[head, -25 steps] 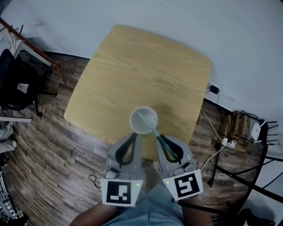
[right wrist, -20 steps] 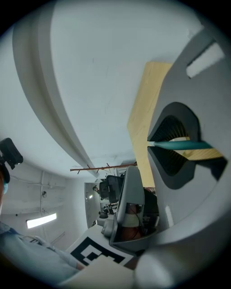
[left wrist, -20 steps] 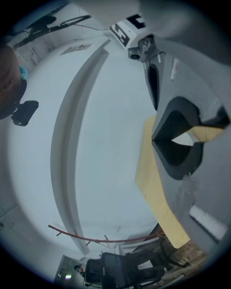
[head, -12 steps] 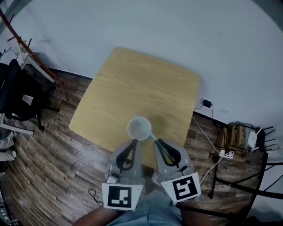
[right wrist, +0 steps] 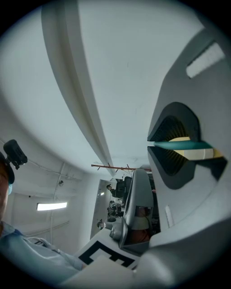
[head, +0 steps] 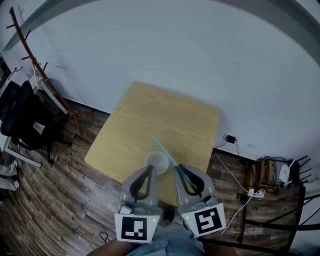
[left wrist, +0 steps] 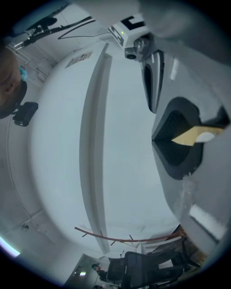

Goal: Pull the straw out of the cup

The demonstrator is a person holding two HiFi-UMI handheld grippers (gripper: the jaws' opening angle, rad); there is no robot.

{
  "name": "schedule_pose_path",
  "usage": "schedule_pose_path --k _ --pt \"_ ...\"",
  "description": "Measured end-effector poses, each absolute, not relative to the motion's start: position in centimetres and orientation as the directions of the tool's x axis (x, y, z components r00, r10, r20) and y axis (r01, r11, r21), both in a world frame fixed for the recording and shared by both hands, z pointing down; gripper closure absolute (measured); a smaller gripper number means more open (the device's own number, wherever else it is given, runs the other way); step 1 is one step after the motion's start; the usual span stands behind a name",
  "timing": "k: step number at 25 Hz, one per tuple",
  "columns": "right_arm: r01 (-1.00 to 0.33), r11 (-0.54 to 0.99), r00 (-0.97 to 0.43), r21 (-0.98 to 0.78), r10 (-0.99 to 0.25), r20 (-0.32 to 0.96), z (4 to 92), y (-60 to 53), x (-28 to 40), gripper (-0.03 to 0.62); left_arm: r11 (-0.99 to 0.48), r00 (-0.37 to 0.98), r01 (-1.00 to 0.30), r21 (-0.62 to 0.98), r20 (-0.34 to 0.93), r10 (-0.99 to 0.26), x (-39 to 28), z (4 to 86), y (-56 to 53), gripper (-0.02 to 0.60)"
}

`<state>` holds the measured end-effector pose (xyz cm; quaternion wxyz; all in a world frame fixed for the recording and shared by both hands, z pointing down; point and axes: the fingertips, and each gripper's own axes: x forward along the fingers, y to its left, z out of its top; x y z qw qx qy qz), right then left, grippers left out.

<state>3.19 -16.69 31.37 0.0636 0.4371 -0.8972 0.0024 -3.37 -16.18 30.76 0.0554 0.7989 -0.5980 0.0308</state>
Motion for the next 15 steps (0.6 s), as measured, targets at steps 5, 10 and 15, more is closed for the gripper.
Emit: schedule_pose_path --k 5,10,15 --pt "-0.795 0.602 -0.601 0.076 -0.798 0.03 28.1 -16.5 3.9 0.554 -0.269 0.271 -0.962 0.035 0.066 -0.96 -3.1 28.8 -15.8 0.561" --pt "-0.791 0.599 -0.605 0.12 -0.796 -0.011 26.0 -16.2 4.1 0.554 -0.261 0.262 -0.965 0.025 0.031 -0.965 -3.0 27.7 -15.7 0.561" --pt "-0.793 0.595 -0.603 0.135 -0.797 -0.033 25.0 -16.1 4.5 0.554 -0.255 0.255 -0.967 0.014 -0.01 -0.967 -2.7 26.4 -15.6 0.561"
